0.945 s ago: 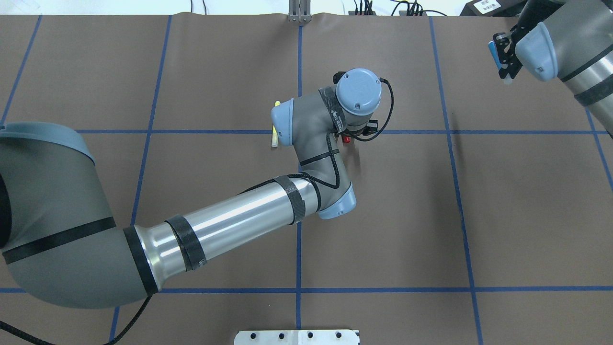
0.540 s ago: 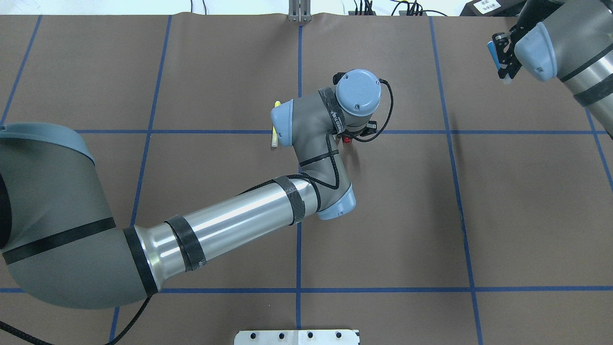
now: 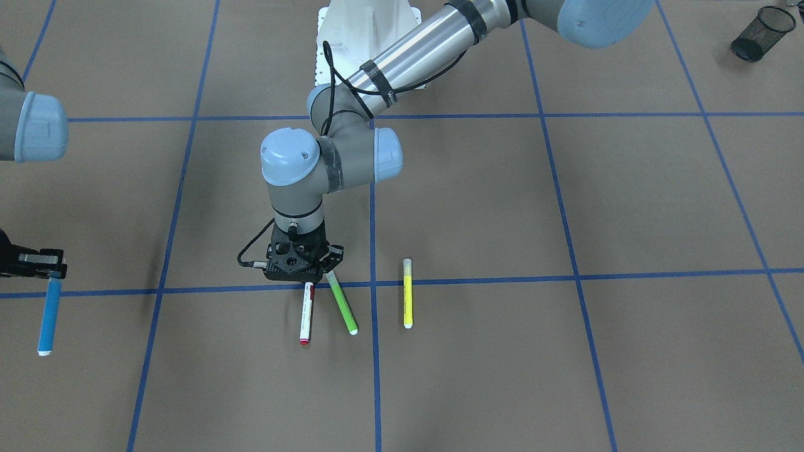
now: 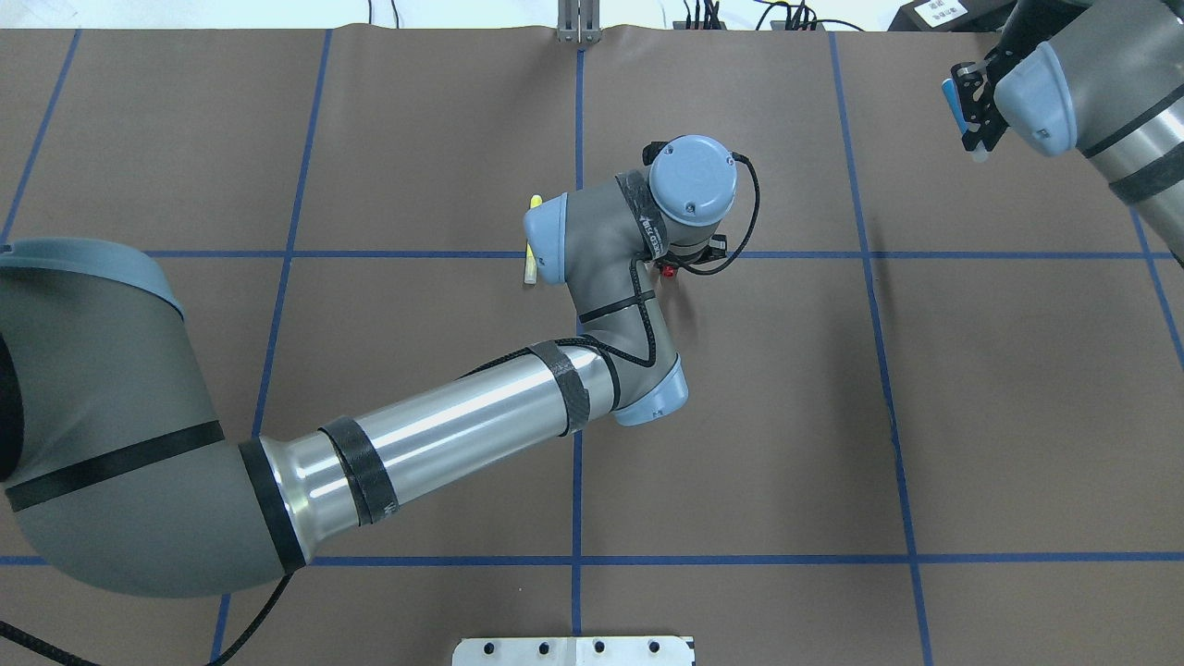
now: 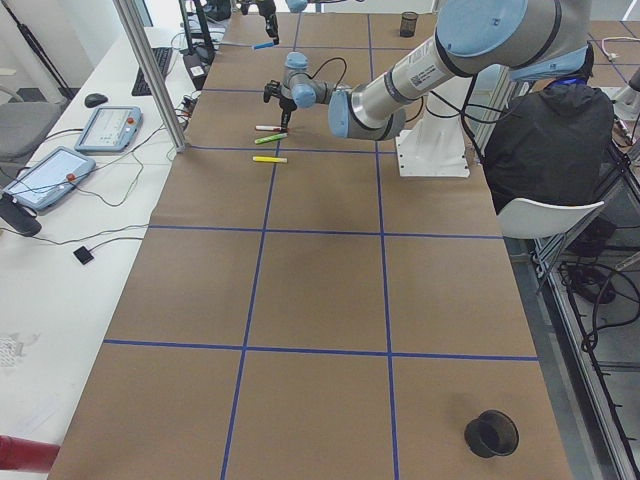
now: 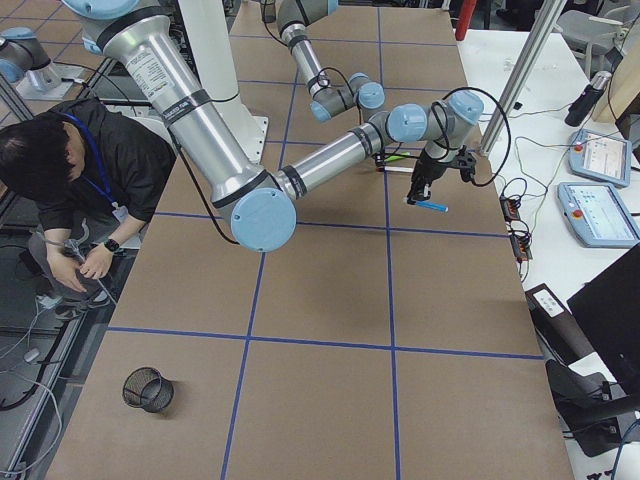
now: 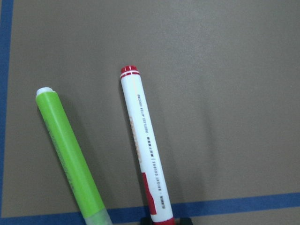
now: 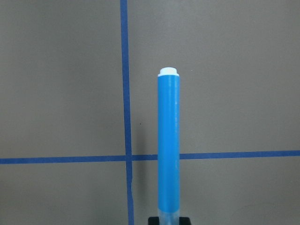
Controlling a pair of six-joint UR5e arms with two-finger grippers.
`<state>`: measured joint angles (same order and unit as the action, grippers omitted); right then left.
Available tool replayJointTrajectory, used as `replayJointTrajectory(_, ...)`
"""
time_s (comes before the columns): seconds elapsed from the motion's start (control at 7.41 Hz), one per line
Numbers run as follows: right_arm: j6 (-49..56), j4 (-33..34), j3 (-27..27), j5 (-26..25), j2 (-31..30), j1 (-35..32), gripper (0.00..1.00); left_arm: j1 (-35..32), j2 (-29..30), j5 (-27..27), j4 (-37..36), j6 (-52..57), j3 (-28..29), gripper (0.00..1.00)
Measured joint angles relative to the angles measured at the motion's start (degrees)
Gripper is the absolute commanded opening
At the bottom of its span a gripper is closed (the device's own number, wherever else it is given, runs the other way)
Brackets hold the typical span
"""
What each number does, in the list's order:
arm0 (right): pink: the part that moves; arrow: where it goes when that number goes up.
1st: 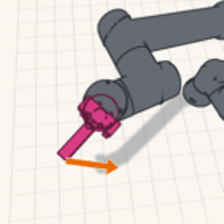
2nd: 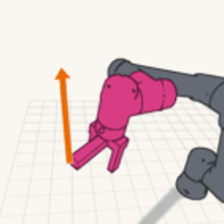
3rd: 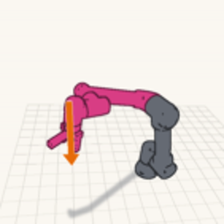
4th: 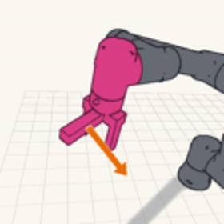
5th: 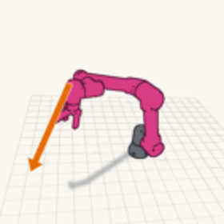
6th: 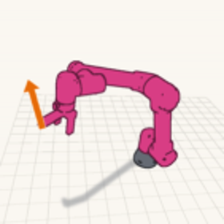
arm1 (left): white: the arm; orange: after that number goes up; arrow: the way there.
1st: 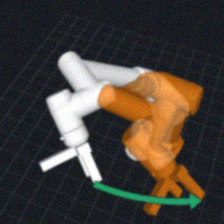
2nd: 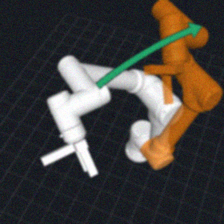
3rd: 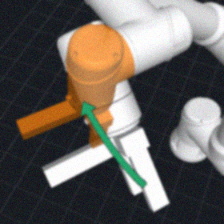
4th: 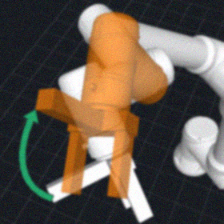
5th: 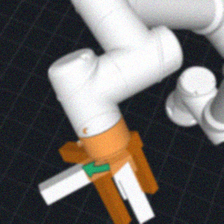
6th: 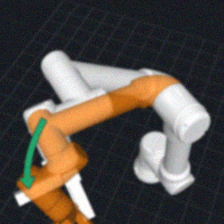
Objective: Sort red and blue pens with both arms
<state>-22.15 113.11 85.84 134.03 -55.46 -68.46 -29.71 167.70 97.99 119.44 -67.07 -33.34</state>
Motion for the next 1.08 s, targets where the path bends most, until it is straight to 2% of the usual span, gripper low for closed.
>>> replayJointTrajectory(0.27, 0.0, 0.0, 0.0, 0.0, 0.0, 0.0, 0.0, -0.3, 0.0, 0.7, -0.1, -0.6, -2.0, 0.0)
replayJointTrajectory(0.54, 0.1, 0.0, 0.0, -0.1, 0.0, 0.0, 0.0, -1.5, -0.7, 3.6, -2.0, -2.1, -7.1, 0.0)
replayJointTrajectory(0.68, 0.1, -0.1, 0.4, 0.0, -0.1, -0.1, 0.0, -2.8, -3.0, 6.0, -4.8, -2.5, -12.1, 0.0)
replayJointTrajectory(1.08, 0.1, 0.0, 4.4, 0.0, -2.3, -0.4, 0.0, -9.4, -17.3, 16.4, -11.7, -2.6, -31.0, 0.0)
